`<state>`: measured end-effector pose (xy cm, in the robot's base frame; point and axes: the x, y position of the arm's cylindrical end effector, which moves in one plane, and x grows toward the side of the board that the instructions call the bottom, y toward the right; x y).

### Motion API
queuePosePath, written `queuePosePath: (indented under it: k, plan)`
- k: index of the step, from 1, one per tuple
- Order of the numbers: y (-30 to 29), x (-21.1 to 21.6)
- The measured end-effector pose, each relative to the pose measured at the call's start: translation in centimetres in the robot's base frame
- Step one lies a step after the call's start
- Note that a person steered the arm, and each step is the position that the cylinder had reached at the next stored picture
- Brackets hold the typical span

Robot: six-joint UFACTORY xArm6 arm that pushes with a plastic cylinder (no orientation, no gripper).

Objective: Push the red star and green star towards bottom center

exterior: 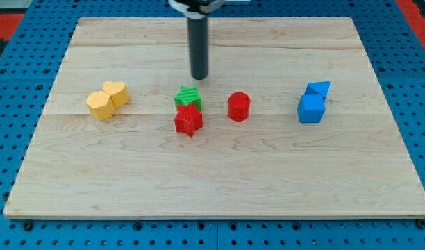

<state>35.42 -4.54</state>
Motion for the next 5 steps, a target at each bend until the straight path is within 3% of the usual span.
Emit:
queuePosePath:
  k: [1,4,5]
  plan:
    - [-1.5,4.2]
    - [2.2,5.9]
    - [2.3,9.5]
